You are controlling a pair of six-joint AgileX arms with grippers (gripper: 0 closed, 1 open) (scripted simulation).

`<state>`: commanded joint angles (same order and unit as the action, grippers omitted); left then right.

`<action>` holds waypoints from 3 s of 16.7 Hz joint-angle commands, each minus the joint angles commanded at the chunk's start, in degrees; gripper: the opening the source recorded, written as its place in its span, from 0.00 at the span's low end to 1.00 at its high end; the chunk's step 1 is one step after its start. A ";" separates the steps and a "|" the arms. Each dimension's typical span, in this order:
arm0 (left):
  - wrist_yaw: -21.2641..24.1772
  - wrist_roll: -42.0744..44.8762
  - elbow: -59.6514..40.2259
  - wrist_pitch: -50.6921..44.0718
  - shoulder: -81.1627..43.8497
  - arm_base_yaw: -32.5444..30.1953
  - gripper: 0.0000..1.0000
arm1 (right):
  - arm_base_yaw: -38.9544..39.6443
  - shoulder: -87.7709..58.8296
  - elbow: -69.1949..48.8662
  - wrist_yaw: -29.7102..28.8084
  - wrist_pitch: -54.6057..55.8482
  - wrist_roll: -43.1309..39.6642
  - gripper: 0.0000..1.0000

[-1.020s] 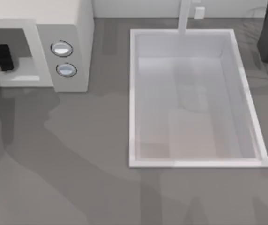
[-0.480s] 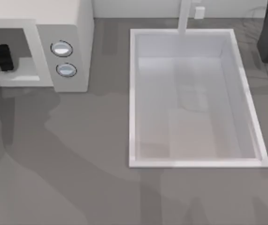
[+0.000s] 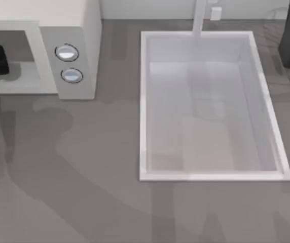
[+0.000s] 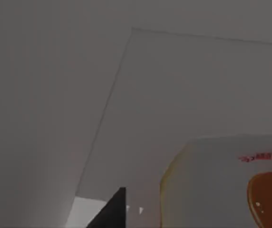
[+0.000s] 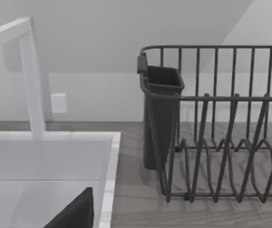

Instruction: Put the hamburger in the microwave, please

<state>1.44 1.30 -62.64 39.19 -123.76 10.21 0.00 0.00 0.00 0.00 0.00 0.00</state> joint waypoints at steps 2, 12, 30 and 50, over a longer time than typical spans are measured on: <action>1.08 0.32 4.87 1.17 2.76 0.53 1.00 | 0.00 0.00 0.00 0.00 0.00 0.00 1.00; 5.42 2.17 32.16 12.84 14.94 5.43 1.00 | 0.00 0.00 0.00 0.00 0.00 0.00 1.00; 6.00 3.52 40.36 19.94 20.10 8.03 1.00 | 0.00 0.00 0.00 0.00 0.00 0.00 1.00; 5.56 3.37 34.50 -16.31 45.59 8.07 1.00 | 0.00 0.00 0.00 0.00 0.00 0.00 1.00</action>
<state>7.00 4.66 -28.14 22.89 -78.17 18.27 0.00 0.00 0.00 0.00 0.00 0.00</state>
